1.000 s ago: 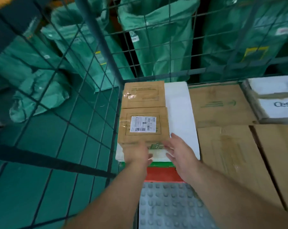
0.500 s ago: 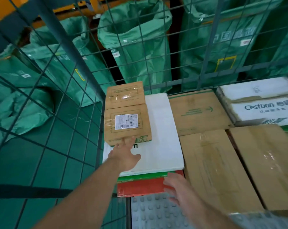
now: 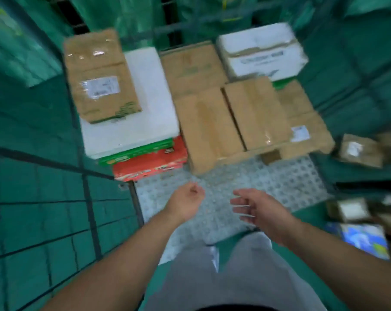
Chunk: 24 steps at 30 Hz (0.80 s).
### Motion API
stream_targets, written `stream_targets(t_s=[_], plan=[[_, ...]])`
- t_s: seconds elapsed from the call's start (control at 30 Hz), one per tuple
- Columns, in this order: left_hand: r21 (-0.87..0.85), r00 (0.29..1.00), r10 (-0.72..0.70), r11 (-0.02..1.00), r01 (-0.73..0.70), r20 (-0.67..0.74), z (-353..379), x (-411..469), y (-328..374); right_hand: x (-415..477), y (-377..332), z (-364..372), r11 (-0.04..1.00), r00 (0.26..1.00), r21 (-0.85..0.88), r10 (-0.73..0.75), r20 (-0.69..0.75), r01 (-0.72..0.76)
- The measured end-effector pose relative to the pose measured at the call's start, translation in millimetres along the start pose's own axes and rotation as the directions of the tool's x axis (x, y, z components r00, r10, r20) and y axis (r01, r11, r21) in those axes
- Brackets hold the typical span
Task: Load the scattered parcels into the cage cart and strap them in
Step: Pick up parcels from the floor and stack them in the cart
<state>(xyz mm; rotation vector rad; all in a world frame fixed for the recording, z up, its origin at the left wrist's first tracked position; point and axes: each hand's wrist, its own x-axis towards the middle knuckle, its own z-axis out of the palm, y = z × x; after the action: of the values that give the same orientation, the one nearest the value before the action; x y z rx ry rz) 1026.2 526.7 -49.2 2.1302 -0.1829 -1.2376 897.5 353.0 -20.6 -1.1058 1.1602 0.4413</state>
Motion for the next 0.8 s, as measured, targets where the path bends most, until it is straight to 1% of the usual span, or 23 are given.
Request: stream_targets(t_s=[0.03, 0.07, 0.1, 0.17, 0.23, 0.3, 0.37, 0.5, 0.57, 0.73, 0.8], plan=[[0.019, 0.997, 0.003, 1.0, -0.004, 0.074, 26.2, -10.0, 6.6, -18.2, 16.0, -23.1, 0.999, 0.998, 0.034, 0.001, -0.068, 0.001], [0.032, 0.994, 0.003, 0.999, -0.007, 0.112, 47.9, -18.8, 11.6, -30.5, 30.3, -41.2, 0.999, 0.991, 0.054, 0.0, -0.13, 0.007], [0.095, 0.983, 0.008, 0.995, -0.026, 0.181, 66.8, -29.7, 22.5, -44.7, 44.0, -59.9, 0.996, 0.981, 0.082, -0.002, -0.194, 0.019], [0.204, 0.946, 0.048, 0.972, -0.119, 0.321, 96.6, -51.3, 42.6, -67.4, 72.3, -93.1, 0.988, 0.953, 0.148, 0.011, -0.301, 0.036], [0.27, 0.912, 0.096, 0.938, -0.217, 0.399, 121.5, -69.1, 65.8, -86.1, 103.5, -124.6, 0.973, 0.93, 0.226, 0.039, -0.366, 0.048], [0.309, 0.9, 0.113, 0.915, -0.259, 0.421, 133.9, -76.8, 85.6, -95.7, 127.1, -146.5, 0.958, 0.916, 0.281, 0.061, -0.397, 0.058], [0.364, 0.902, 0.143, 0.88, -0.304, 0.407, 149.4, -79.9, 106.6, -107.6, 147.8, -169.4, 0.937, 0.901, 0.343, 0.087, -0.425, 0.071], [0.438, 0.926, 0.09, 0.861, -0.257, 0.366, 192.8, -81.3, 133.4, -127.2, 182.6, -214.7, 0.882, 0.895, 0.456, 0.103, -0.434, 0.121], [0.488, 0.926, 0.078, 0.832, -0.264, 0.368, 230.3, -82.7, 145.1, -136.8, 202.2, -240.5, 0.867, 0.898, 0.479, 0.097, -0.43, 0.136], [0.616, 0.903, 0.031, 0.721, -0.318, 0.429, 365.2, -115.2, 171.9, -165.6, 278.8, -321.9, 0.805, 0.893, 0.569, 0.119, -0.434, 0.17], [0.636, 0.873, 0.028, 0.673, -0.377, 0.488, 424.3, -129.1, 178.5, -175.6, 317.4, -359.3, 0.781, 0.876, 0.598, 0.15, -0.459, 0.18]])
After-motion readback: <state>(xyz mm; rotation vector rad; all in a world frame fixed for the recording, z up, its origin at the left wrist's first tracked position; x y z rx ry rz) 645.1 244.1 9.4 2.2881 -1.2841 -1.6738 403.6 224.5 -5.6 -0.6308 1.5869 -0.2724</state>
